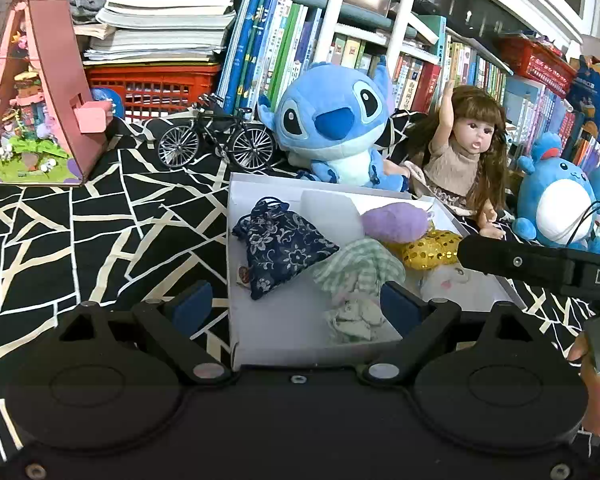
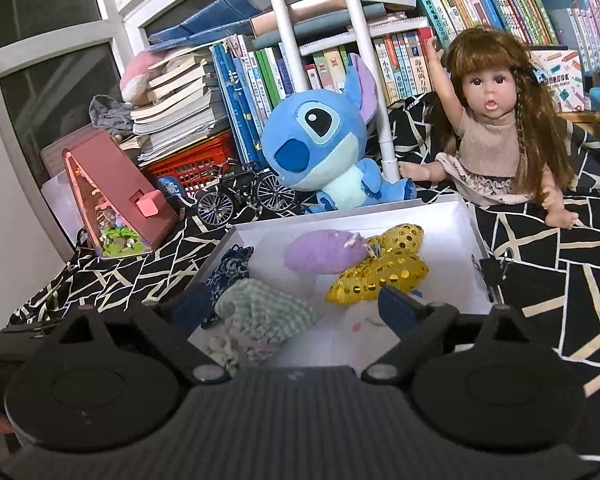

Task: Organize soft objects
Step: 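Withdraw both tools from the box back toward the remaining pile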

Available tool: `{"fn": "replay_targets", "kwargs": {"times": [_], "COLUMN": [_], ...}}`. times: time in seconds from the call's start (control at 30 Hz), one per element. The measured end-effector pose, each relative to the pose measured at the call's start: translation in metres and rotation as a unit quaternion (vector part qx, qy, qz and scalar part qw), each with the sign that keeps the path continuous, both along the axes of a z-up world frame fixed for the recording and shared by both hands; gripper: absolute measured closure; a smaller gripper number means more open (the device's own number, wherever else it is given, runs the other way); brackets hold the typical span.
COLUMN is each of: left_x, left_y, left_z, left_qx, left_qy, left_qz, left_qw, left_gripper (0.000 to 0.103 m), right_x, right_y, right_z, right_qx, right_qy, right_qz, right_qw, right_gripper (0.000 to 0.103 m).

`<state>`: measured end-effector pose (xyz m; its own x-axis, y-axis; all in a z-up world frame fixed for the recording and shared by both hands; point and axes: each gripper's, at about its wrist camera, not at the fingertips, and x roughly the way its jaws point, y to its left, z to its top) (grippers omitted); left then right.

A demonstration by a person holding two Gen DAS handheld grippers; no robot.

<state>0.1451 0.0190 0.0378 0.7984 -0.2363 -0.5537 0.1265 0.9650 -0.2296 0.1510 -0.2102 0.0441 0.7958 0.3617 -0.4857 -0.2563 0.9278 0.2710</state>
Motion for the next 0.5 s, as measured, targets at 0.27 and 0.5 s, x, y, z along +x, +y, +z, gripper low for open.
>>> {"fn": "replay_targets", "kwargs": {"times": [0.27,0.5], "left_x": [-0.021,-0.034], "left_y": [0.003,0.005], "left_z": [-0.004,-0.011], "left_qx": [0.007,0.013], "left_qy": [-0.003,0.003], "left_qz": [0.001,0.006], "left_qw": [1.0000,0.9999], "left_gripper": [0.012,0.012], "right_x": [-0.024,-0.045], "right_y": [0.002,0.002], "right_z": [-0.002,-0.008], "right_qx": [-0.017,-0.043], "right_qy": [-0.016,-0.030], "right_qz": [0.000,-0.003], "right_qw": [1.000,0.999], "right_gripper": [0.006,0.005]}}
